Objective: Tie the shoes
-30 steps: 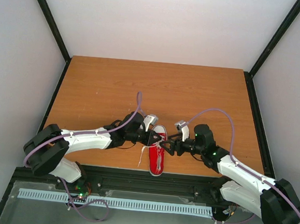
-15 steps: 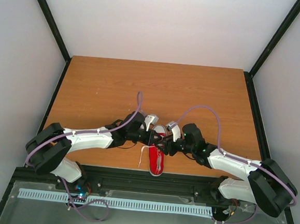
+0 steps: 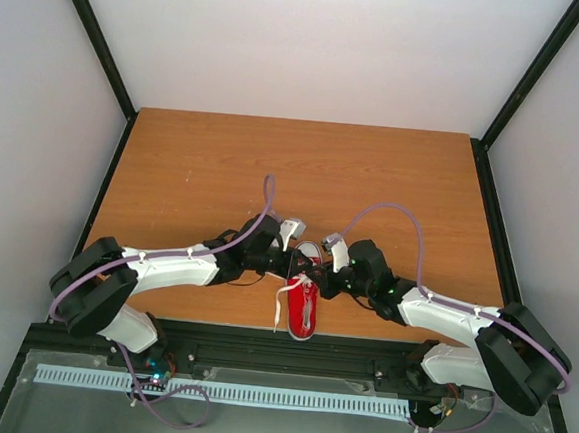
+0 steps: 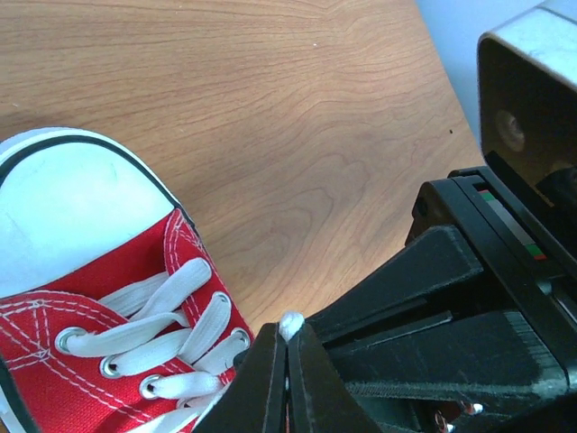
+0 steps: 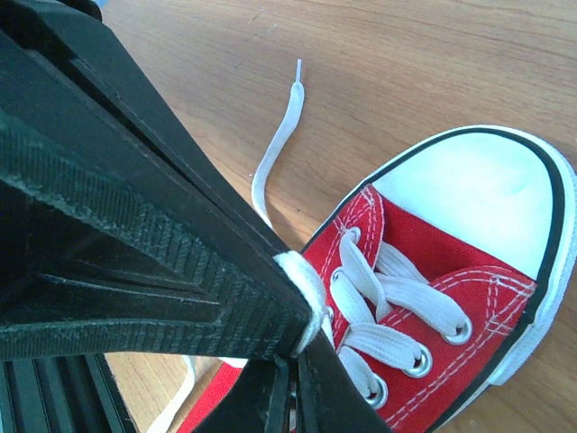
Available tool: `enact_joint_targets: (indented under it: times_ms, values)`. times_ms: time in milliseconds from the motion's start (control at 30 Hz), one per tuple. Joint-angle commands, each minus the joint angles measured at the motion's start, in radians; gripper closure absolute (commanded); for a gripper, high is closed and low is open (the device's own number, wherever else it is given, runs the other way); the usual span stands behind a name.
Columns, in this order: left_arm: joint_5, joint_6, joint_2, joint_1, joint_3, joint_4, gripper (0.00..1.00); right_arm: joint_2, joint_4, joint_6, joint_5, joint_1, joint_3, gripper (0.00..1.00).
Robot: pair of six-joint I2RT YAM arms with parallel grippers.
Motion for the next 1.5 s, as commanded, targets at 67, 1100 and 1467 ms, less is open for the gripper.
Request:
enact_joint_targets:
  times_ms: [67,1100,1467]
  values:
    - [-0.140,-0.015,-0.052,-0.004,0.027,-0.093,0.69,-0.001,0.066,0.011,0.050,0.005,0.009,0.97]
    - [-0.577,-0.112,0.242,0.140,0.136,-0.445,0.87,0.030,0.077,0.024,0.053,0.024,0.002,0.97]
    - [-0.456,0.031,-0.009,0.137,0.046,-0.192,0.99,0.059,0.082,0.117,0.079,0.026,0.022,0.97]
